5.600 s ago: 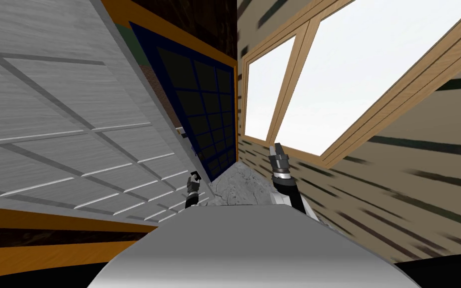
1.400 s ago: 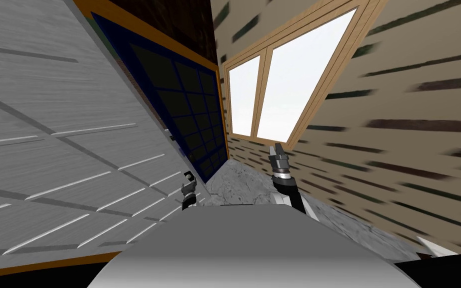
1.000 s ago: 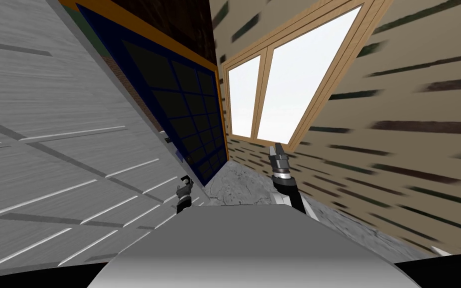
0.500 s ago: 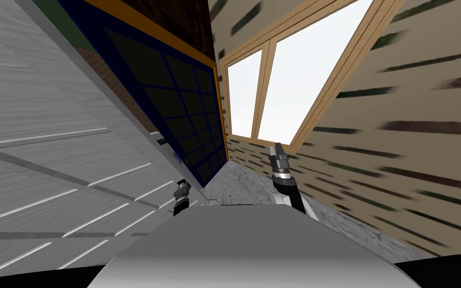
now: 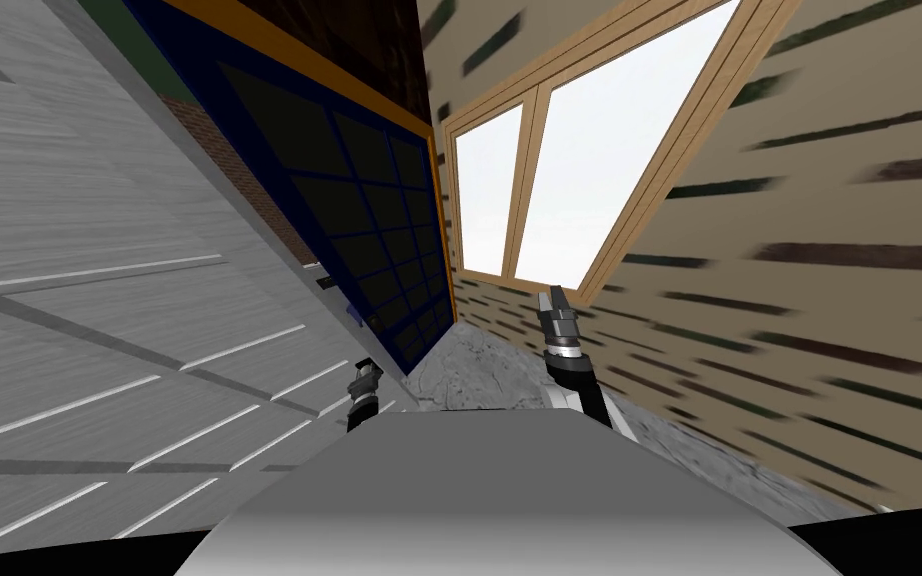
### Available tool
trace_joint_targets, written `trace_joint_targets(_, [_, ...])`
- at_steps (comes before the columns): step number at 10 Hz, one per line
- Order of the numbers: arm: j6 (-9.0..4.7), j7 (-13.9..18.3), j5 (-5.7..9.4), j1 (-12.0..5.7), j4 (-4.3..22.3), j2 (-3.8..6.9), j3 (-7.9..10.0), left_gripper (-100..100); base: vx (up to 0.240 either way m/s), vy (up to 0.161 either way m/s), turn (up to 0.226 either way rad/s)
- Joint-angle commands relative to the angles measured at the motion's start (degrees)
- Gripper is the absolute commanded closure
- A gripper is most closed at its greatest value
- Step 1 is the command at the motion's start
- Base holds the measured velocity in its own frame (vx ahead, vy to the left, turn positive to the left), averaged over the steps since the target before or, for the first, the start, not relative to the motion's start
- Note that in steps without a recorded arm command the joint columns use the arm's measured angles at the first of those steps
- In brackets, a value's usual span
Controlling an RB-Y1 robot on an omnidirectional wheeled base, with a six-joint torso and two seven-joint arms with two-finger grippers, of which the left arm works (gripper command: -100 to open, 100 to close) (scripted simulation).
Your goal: Pull the door open
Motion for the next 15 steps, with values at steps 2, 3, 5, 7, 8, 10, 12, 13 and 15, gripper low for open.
trace_joint_targets(2, [0.14,0.98,-0.85,0.2,-0.52,0.28,-1.37,100,-0.18,-0.003,-0.067])
trace_joint_targets(3, [0.2,1.39,-1.21,0.28,-0.74,0.39,-1.95,100,-0.19,-0.011,-0.062])
trace_joint_targets(5, [0.34,2.3,-2.0,0.47,-1.22,0.65,-3.22,100,-0.161,-0.023,-0.044])
trace_joint_targets(7, [0.44,2.99,-2.6,0.61,-1.59,0.85,-4.19,100,-0.202,-0.011,-0.045])
trace_joint_targets(8, [0.53,3.63,-3.15,0.74,-1.93,1.03,-5.08,100,-0.242,0.018,-0.087])
trace_joint_targets(10, [0.66,4.51,-3.91,0.91,-2.4,1.28,-6.31,100,-0.22,-0.005,-0.064])
trace_joint_targets(12, [0.67,4.98,-4.35,1.25,-2.61,1.43,-7.02,100,-0.131,-0.012,-0.039])
trace_joint_targets(13, [0.56,5.4,-4.69,1.42,-2.81,1.62,-7.53,100,-0.237,-0.01,-0.068])
trace_joint_targets(15, [0.3,6.38,-5.48,1.84,-3.28,2.07,-8.75,100,-0.197,0.014,-0.058])
